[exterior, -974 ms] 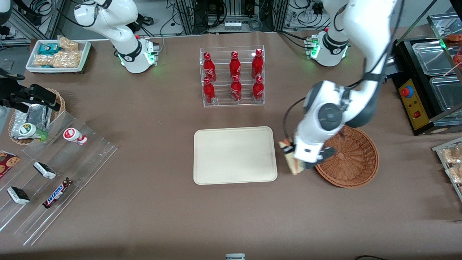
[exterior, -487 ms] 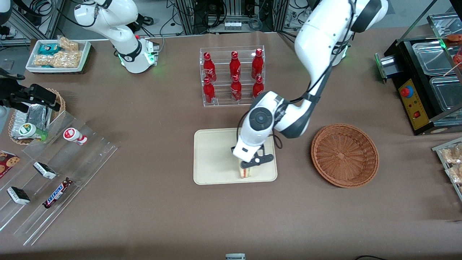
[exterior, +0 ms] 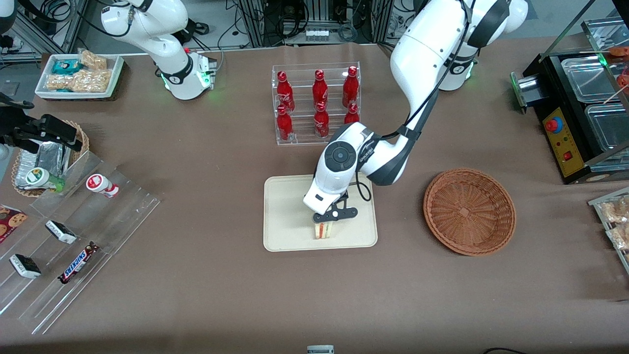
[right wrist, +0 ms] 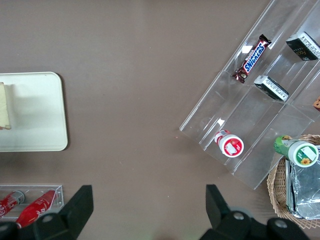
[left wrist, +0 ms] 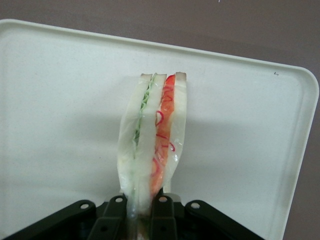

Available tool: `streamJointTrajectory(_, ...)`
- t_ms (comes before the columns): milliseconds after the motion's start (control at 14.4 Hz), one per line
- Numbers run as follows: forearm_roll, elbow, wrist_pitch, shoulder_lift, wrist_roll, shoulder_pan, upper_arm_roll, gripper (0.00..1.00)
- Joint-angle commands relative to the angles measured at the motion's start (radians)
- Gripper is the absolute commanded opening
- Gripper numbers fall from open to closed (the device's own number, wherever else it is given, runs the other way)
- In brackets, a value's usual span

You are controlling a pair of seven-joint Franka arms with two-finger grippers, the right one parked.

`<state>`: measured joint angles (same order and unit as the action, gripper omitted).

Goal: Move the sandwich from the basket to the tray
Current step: 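Lower the sandwich onto the tray and open the left gripper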

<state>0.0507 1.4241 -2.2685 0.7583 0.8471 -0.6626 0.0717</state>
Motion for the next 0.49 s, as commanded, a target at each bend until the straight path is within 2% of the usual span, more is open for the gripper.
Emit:
streamJointTrajectory(0, -0.014, 0.001, -0.014, 0.006, 0.010, -0.038, -0.013, 0.15)
streamJointTrajectory(70, -0.006, 0.007, -0.028, 0.006, 0.020, -0.038, -0.013, 0.42)
streamJointTrajectory(139, -0.006, 0.004, -0.028, 0.003, 0.032, -0.037, -0.013, 0.76)
streamJointTrajectory(209, -0.006, 0.001, -0.025, -0.007, 0.049, -0.034, -0.015, 1.00)
streamJointTrajectory(417, -0.014, -0.004, 0.079, -0.111, 0.052, -0.012, -0.019, 1.00)
